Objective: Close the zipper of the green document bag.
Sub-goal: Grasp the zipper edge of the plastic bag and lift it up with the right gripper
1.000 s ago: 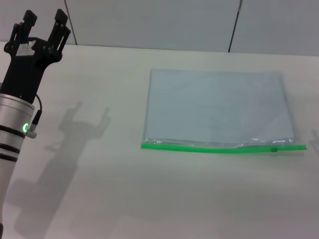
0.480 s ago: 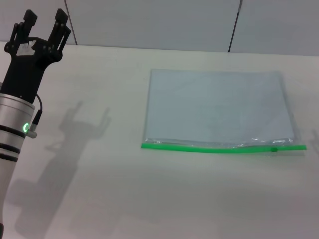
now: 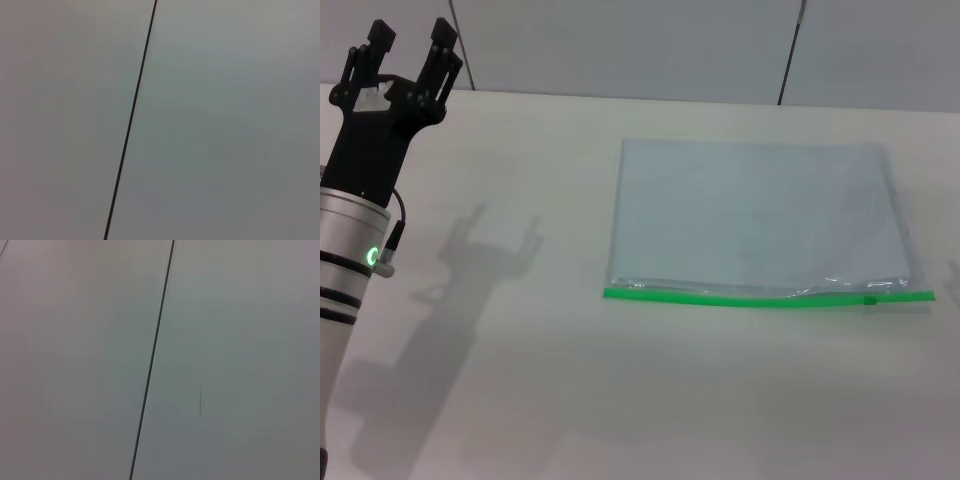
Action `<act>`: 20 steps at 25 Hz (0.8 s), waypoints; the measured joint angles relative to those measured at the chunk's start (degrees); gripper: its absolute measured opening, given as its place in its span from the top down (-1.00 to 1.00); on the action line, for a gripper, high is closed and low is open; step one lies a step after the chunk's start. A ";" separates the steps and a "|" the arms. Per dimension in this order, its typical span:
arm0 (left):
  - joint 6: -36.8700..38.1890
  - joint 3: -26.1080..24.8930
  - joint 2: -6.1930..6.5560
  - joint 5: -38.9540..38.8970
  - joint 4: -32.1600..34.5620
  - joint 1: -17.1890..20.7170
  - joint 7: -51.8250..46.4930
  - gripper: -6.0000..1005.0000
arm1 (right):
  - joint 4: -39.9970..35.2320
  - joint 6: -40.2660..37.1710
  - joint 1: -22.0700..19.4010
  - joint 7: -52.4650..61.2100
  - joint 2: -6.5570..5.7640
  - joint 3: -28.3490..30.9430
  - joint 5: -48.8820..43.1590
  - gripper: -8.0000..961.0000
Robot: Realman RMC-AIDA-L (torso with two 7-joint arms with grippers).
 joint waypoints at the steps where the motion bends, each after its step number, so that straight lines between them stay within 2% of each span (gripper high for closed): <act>1: 0.00 0.00 0.00 0.00 0.00 -0.02 0.00 -0.53 | 0.03 -0.07 0.00 0.01 0.00 0.00 0.00 -0.82; 20: 0.18 0.00 0.00 0.00 0.00 -0.01 -0.01 -0.53 | 0.11 -0.43 0.00 0.05 0.00 0.09 0.00 -0.82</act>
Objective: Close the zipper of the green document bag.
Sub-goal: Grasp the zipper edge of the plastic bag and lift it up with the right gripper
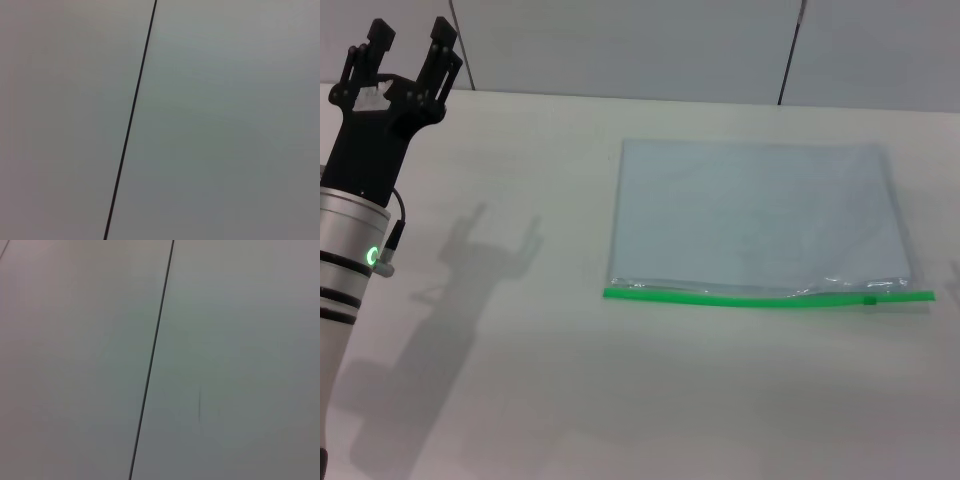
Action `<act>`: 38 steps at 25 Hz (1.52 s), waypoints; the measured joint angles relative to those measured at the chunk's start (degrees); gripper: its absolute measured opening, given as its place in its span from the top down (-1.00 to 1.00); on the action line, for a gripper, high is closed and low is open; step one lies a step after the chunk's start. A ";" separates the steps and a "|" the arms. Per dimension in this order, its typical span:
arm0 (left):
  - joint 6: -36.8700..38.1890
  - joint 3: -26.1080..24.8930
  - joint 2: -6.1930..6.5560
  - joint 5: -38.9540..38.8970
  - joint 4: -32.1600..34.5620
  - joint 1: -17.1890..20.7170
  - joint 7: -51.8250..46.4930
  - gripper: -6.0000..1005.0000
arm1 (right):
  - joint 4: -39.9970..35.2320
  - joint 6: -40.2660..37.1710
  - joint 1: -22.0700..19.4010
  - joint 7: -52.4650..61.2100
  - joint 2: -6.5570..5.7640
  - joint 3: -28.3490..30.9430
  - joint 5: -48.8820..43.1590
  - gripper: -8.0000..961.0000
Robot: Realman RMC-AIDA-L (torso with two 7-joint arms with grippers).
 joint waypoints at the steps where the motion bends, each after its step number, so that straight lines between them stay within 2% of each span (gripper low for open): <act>1: 0.01 0.00 0.00 0.00 0.00 0.00 -0.01 -0.53 | 0.00 0.00 0.00 0.00 0.00 0.00 0.00 -0.82; 38: 0.20 0.00 0.00 0.00 0.00 0.02 -0.07 -0.53 | -0.08 -0.09 0.00 0.00 0.00 0.00 0.09 -0.82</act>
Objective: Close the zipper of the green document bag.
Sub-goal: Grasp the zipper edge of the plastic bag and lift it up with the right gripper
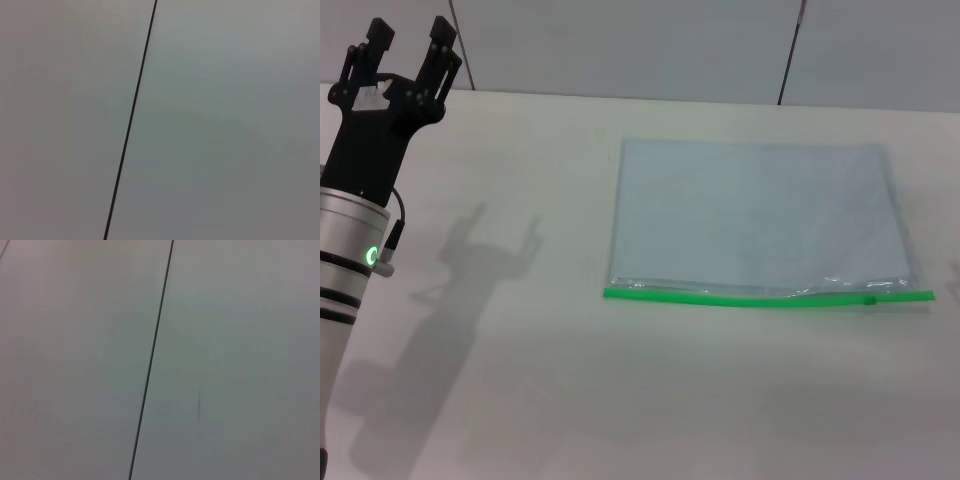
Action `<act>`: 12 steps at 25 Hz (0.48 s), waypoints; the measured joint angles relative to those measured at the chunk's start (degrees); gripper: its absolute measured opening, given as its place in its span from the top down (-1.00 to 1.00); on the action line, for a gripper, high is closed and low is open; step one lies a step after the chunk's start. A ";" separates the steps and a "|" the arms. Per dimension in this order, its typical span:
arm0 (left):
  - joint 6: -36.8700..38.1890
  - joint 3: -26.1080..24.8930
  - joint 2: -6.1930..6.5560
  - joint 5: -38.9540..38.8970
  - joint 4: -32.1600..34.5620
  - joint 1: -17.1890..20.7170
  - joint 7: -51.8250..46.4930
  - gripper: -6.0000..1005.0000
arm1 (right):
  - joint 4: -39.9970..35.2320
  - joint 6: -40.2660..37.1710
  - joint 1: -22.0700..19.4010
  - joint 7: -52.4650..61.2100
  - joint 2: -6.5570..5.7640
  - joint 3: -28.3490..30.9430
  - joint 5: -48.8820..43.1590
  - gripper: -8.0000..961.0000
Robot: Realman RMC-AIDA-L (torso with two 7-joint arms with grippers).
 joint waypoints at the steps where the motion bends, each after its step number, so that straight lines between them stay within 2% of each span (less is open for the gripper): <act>1: 0.00 0.00 0.00 0.00 0.00 0.00 -0.03 -0.53 | 0.00 0.00 0.00 0.00 0.00 0.00 0.00 -0.82; 12: -0.02 0.00 0.00 0.00 0.00 0.00 -0.02 -0.53 | -0.07 0.00 0.00 0.00 0.00 0.00 0.00 -0.82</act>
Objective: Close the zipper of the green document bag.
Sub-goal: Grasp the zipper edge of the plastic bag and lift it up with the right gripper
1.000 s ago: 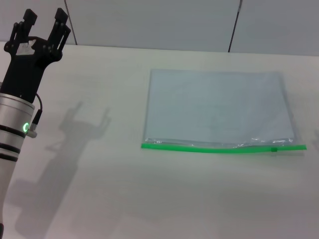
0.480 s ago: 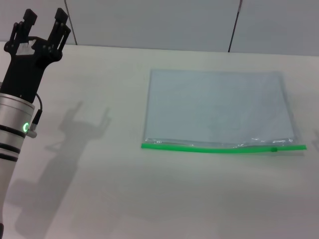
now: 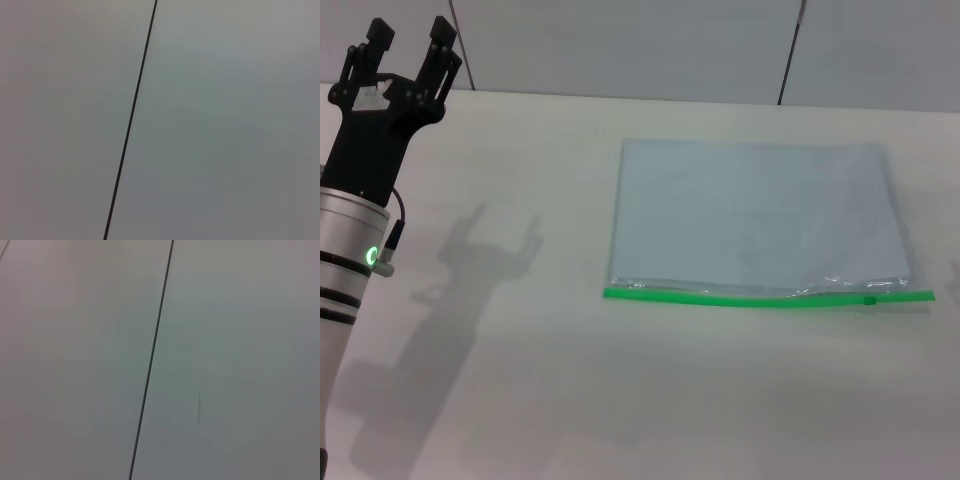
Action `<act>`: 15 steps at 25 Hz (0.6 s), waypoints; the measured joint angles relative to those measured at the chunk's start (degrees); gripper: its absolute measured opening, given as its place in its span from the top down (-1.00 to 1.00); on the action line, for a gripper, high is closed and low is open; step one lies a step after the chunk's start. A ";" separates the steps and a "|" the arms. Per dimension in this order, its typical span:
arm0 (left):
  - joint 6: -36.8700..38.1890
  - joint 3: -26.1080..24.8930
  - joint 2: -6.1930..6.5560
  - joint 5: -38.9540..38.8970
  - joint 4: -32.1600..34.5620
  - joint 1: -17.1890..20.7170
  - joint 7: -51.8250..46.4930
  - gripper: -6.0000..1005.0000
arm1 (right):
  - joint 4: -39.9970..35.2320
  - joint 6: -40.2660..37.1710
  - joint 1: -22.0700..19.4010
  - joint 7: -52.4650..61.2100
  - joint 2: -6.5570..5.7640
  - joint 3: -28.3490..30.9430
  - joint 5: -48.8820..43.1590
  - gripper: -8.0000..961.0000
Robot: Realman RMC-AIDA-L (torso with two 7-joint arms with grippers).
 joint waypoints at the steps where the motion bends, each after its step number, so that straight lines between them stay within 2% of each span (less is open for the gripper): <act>1: 0.00 0.00 0.00 0.00 0.00 0.00 0.00 -0.53 | 0.02 0.00 0.00 0.00 0.00 0.00 0.00 -0.82; 6: -0.01 0.00 0.00 0.00 0.00 -0.16 0.04 -0.53 | 0.57 0.09 0.06 -2.69 -0.04 -0.22 -0.38 -0.82; 15: -0.18 0.00 0.08 -0.02 0.31 -0.17 0.10 -0.53 | 1.69 1.98 -1.96 -25.57 0.24 -1.86 -0.63 -0.82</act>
